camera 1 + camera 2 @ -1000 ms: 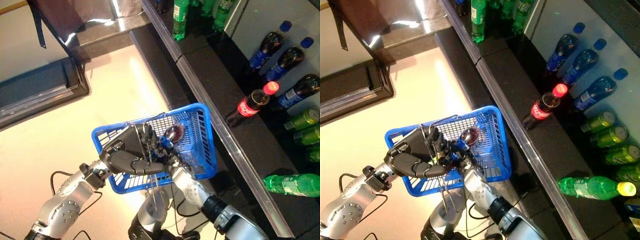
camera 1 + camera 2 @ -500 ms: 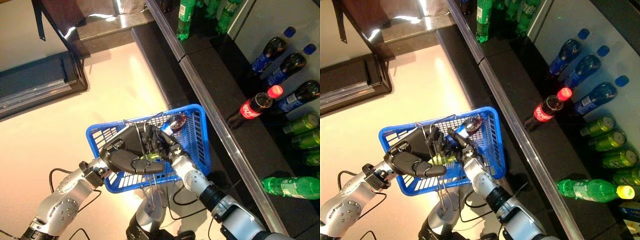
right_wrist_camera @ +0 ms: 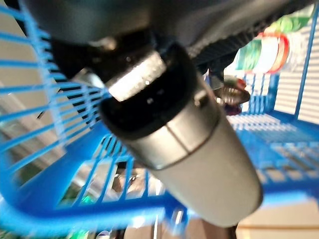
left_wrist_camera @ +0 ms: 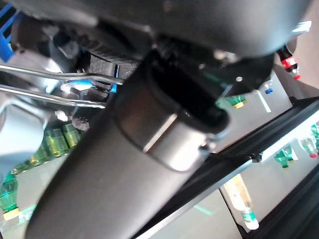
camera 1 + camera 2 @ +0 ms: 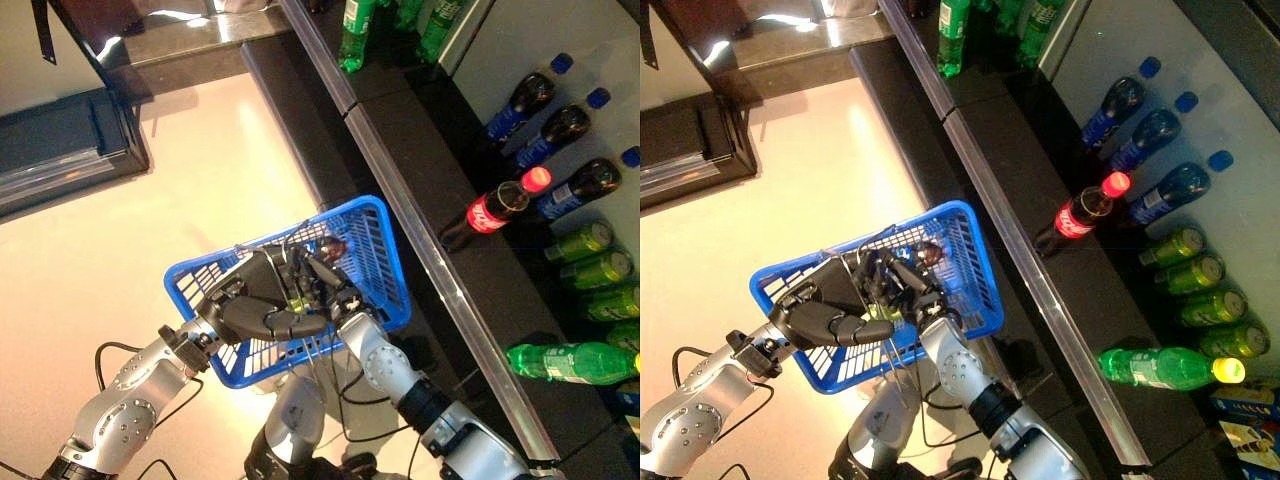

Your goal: Pick up the drink and place into the basket.

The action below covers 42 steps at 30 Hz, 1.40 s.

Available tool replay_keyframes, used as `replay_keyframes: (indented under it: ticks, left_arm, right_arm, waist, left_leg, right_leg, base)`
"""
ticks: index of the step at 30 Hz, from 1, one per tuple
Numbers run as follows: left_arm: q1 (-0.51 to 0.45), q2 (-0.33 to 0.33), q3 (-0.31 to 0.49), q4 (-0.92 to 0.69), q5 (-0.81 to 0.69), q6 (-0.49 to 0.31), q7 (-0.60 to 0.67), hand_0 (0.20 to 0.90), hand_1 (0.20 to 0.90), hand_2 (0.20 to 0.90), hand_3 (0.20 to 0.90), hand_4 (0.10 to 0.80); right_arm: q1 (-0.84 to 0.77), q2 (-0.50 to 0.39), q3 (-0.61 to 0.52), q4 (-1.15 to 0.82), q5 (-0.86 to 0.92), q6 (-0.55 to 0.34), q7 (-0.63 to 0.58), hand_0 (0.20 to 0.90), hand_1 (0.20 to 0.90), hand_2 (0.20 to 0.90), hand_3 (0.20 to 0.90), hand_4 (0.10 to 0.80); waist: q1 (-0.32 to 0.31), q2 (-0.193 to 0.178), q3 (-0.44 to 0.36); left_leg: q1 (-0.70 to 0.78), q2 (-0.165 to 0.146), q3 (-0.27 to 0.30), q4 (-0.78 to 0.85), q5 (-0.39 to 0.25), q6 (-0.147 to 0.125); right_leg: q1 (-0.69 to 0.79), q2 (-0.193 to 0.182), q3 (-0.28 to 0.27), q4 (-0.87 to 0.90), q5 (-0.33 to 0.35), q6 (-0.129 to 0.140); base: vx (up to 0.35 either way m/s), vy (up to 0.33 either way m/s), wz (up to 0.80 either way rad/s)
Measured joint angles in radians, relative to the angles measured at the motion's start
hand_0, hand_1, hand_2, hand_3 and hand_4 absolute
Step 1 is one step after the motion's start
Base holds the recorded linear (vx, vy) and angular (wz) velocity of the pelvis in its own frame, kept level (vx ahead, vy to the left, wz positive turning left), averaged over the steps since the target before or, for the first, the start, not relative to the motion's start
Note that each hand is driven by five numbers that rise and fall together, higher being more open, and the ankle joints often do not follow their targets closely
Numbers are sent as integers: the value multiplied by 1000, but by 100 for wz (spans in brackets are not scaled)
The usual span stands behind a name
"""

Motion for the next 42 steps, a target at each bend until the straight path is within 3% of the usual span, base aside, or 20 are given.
replay_keyframes:
  ticks: [6, 10, 14, 16, 17, 22, 26, 33, 38, 42]
  left_arm:
    - [37, -36, 67, 0, 0, -1, 38, 300, 300, 300, 200, 100]
    - [90, -73, 114, 3, 11, -7, 123, 300, 300, 300, 200, 100]
    - [70, -189, 47, 46, 172, -24, 323, 300, 300, 300, 200, 100]
    - [70, -193, 15, 86, 194, -24, 395, 300, 300, 300, 200, 100]
    - [85, -188, 24, 116, 177, -28, 404, 300, 300, 300, 200, 100]
    - [210, -196, 260, 305, 22, -31, 392, 300, 300, 300, 200, 100]
    - [240, -270, 278, 317, 14, -53, 336, 300, 300, 300, 200, 100]
    - [243, -385, 317, 390, 18, -152, 337, 300, 300, 300, 200, 100]
    - [243, -473, 345, 631, -14, -255, 414, 300, 300, 300, 200, 100]
    - [239, -473, 360, 795, -12, -288, 496, 300, 300, 300, 200, 100]
  right_arm:
    - [155, -64, -25, -182, -62, 22, 33, 900, 900, 900, 900, 800]
    - [253, -125, -12, -299, -62, 37, 60, 900, 900, 900, 900, 800]
    - [255, -125, 79, -303, -63, 42, 96, 900, 900, 900, 900, 800]
    - [266, -120, 109, -305, -63, 57, 122, 900, 900, 900, 900, 800]
    - [297, -137, 95, -326, -64, 98, 147, 900, 900, 900, 900, 800]
    - [517, -282, -11, -511, -152, 185, 282, 900, 900, 900, 900, 800]
    - [532, -289, -76, -504, -232, 208, 298, 900, 900, 900, 900, 800]
    - [553, -271, -92, -465, -429, 301, 452, 900, 900, 900, 900, 800]
    - [601, -266, -162, -244, -618, 343, 535, 900, 900, 900, 900, 800]
    - [653, -274, -213, -94, -715, 352, 570, 900, 900, 900, 900, 800]
  waist:
    - [-32, -39, 1]
    - [-43, -46, -1]
    - [-91, -69, -6]
    - [-124, -79, -12]
    - [-144, -84, -15]
    - [-205, -89, -18]
    - [-208, -91, -19]
    - [-255, -99, -28]
    - [-318, -99, -123]
    - [-370, -107, -189]
  left_leg:
    - [9, 11, 6, 3, -10, 3]
    - [19, 32, 20, 4, -15, -1]
    - [54, 58, 56, -1, -18, -4]
    - [58, 68, 69, -4, -19, -5]
    - [57, 86, 112, -18, -11, -3]
    - [68, 90, 166, -53, 6, 7]
    - [80, 99, 171, -72, 8, 5]
    - [142, 102, 222, -108, 12, 0]
    - [176, 110, 278, -162, 14, 11]
    - [203, 121, 303, -202, 23, 11]
  right_leg:
    - [7, 9, 5, -5, 3, -4]
    - [6, 26, 29, -17, 11, -12]
    - [12, 39, 69, -18, 19, -14]
    - [10, 44, 85, -20, 24, -20]
    - [-9, 43, 106, -17, 27, -22]
    - [-30, 36, 138, -38, 53, -16]
    - [-25, 43, 140, -53, 57, -19]
    - [-5, 37, 179, -70, 60, -15]
    - [-13, 40, 226, -117, 87, -13]
    - [-5, 51, 249, -154, 101, -15]
  base:
    - [25, -52, -4]
    - [59, -107, -14]
    - [24, -44, -29]
    - [-59, 61, -30]
    - [-96, 100, -32]
    - [-82, -11, -26]
    - [-34, -14, -4]
    - [-25, 16, -18]
    - [-43, 5, -26]
    - [-25, 8, -21]
